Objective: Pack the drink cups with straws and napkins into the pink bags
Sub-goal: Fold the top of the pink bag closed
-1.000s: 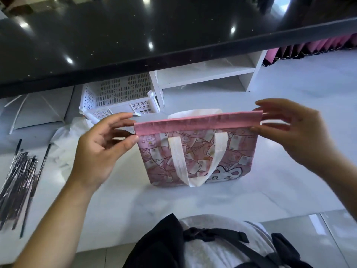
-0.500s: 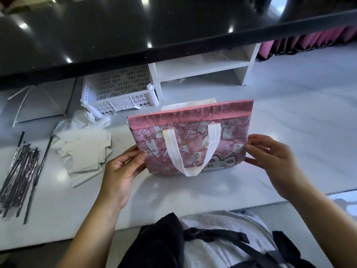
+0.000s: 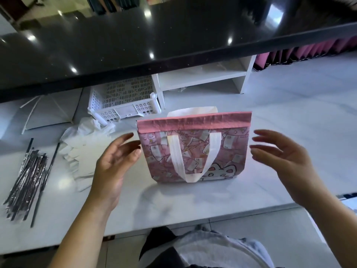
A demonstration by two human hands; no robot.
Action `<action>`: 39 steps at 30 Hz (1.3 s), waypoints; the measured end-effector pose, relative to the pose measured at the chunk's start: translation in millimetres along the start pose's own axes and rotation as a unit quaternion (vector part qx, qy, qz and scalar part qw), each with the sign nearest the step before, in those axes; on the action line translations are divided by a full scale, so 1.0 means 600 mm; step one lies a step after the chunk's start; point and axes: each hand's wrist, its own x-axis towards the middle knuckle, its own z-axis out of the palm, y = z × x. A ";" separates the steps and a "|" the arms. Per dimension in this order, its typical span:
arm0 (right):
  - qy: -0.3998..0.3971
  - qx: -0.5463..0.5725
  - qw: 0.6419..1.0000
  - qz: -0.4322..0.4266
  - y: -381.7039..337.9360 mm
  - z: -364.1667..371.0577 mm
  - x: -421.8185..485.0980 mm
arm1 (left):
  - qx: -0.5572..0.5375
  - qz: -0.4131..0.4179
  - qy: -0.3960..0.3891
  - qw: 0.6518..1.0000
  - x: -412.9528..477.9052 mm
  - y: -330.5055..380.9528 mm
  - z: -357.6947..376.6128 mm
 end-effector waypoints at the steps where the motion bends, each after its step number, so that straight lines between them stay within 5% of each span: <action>1: 0.004 -0.015 1.000 -0.025 -0.012 0.002 0.011 | 0.016 0.017 -0.006 1.000 0.010 0.011 -0.001; 7: -0.051 -0.065 0.994 -0.073 -0.065 0.023 0.075 | 0.100 0.057 -0.090 0.989 0.073 0.065 0.001; 20: 0.020 -0.196 0.980 -0.037 -0.132 0.020 0.084 | 0.211 0.122 -0.108 0.964 0.125 0.103 0.001; 31: 0.067 -0.167 0.963 -0.201 -0.319 -0.069 0.142 | 0.131 0.226 -0.094 0.961 0.170 0.267 0.135; 39: 0.063 -0.160 0.931 -0.322 -0.425 -0.170 0.286 | 0.159 0.265 0.004 0.951 0.283 0.408 0.294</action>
